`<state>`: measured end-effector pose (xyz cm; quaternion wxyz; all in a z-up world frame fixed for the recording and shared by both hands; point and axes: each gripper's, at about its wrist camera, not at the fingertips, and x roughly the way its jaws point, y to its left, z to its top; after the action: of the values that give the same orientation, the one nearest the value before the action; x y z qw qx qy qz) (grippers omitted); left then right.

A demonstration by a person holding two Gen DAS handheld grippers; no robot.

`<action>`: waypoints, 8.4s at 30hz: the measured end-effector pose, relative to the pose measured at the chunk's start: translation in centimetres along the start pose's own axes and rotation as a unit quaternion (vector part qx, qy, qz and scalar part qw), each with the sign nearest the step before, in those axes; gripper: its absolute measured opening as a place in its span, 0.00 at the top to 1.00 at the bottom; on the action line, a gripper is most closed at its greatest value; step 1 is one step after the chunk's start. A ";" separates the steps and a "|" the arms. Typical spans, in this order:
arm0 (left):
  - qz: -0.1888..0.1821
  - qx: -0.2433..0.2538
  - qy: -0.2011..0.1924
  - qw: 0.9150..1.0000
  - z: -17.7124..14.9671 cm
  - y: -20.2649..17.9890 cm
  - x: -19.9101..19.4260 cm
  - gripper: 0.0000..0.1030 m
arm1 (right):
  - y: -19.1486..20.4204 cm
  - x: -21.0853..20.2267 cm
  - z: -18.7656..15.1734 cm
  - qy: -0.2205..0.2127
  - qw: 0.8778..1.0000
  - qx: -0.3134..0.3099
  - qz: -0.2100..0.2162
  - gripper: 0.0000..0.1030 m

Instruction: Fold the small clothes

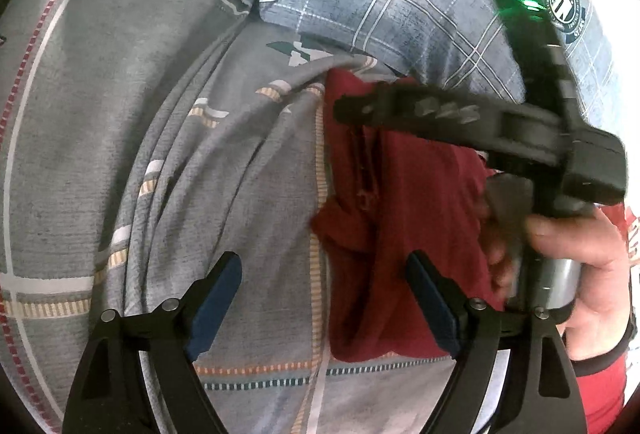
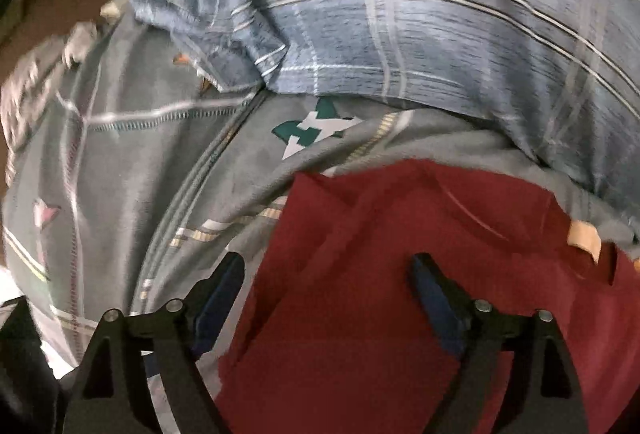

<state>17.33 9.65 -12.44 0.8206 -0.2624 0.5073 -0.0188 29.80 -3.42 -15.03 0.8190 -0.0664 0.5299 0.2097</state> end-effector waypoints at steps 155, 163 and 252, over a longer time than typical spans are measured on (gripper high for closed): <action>-0.021 0.304 -0.016 0.952 -6.5 -25.8 -0.2 0.33 | -27.0 -17.7 -19.2 -0.157 0.960 0.226 0.048 0.18; 0.029 0.300 -0.016 0.953 -7.3 -24.9 -0.7 0.34 | -24.6 -14.6 -19.9 -0.140 0.951 0.256 0.104 0.21; -0.017 0.176 -0.001 0.984 -7.8 -15.3 -1.9 0.33 | -11.9 -21.7 -27.2 -0.220 0.960 0.151 -0.081 0.39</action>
<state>13.44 -6.14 -6.75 0.8539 -0.1224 0.4911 -0.1214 4.25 -29.10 -8.65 0.9302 0.0632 0.3548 0.0694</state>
